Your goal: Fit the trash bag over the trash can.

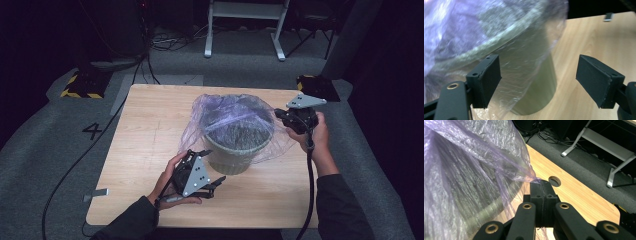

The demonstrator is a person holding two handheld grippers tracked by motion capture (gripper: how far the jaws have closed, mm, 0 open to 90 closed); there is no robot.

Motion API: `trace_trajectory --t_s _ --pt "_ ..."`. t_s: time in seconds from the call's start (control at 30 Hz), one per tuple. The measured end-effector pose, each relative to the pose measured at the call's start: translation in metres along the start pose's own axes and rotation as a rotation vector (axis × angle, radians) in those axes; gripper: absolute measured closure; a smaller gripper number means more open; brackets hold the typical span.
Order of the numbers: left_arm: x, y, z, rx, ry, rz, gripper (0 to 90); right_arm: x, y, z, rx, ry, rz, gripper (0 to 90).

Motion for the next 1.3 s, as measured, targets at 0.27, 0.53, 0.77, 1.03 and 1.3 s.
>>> trace_trajectory --t_s 0.27,0.53,0.77,1.03,1.3 --pt "-0.017 -0.008 -0.013 -0.038 0.062 0.05 41.6 -0.002 0.002 0.003 0.012 0.011 0.009 89.0" --pt "-0.031 -0.014 -0.015 -0.041 0.054 0.062 85.3 -0.003 0.002 0.003 0.019 0.022 0.006 87.8" --pt "-0.037 -0.02 -0.014 0.005 0.017 0.125 64.4 -0.002 0.001 0.004 0.021 0.022 -0.002 86.8" --pt "-0.032 -0.032 -0.024 -0.051 0.032 0.143 14.8 -0.004 0.0 0.003 0.01 0.026 0.006 86.9" --pt "-0.033 -0.032 -0.036 -0.121 0.161 0.11 37.9 -0.007 0.001 0.001 0.008 0.027 0.009 87.1"
Point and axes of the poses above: each handheld gripper's, and its own axes: z roughly backward along the jaws, y roughly out of its top, x roughly to its right, the point moved 2 cm from there along -z, roughly forward along the jaws, and after that the axes turned 4 degrees about z, right-handed, at the moved point
